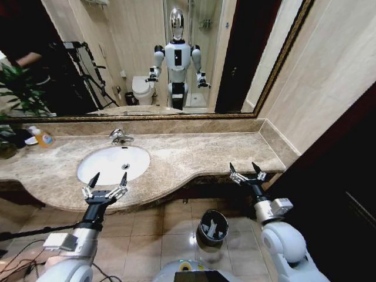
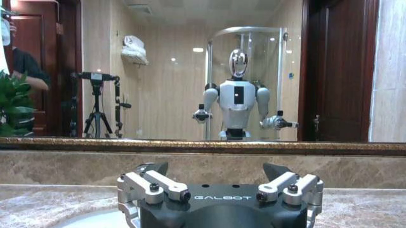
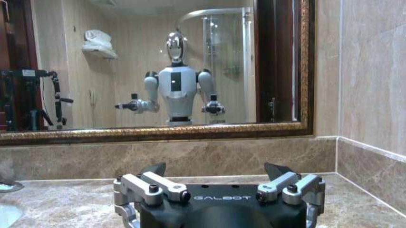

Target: Pick up the trash from the sink and place it in the trash bin.

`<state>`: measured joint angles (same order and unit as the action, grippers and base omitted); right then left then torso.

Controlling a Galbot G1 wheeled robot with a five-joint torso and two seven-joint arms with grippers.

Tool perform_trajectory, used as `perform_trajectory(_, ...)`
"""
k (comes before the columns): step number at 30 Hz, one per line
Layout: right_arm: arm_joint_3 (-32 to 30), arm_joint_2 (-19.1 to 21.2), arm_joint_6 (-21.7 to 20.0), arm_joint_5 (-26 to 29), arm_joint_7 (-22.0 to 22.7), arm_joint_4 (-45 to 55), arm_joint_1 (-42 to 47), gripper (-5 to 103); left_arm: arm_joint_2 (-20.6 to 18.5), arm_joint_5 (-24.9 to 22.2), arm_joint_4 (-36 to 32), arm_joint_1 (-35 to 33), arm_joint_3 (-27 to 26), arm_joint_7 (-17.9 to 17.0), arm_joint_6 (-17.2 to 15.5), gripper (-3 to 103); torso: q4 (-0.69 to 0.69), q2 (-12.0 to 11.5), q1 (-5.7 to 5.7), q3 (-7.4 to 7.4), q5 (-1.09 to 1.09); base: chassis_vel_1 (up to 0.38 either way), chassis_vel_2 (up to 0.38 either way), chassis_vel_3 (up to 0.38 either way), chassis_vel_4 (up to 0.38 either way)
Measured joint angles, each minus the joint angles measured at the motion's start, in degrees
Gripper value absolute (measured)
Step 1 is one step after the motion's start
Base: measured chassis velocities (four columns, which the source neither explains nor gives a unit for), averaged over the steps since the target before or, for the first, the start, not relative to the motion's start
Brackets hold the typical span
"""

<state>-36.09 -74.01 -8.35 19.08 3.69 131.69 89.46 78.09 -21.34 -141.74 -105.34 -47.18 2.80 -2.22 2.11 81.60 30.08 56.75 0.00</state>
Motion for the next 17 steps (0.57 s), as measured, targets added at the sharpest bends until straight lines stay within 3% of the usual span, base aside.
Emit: perform_trajectory(17,0.0,0.0,0.0,0.0,0.0,0.0,0.0,100,0.0,0.0,0.0,0.0,0.0,0.0,0.0,100,0.00,0.0,0.00,0.00,0.00,0.000,0.000,0.000,0.000)
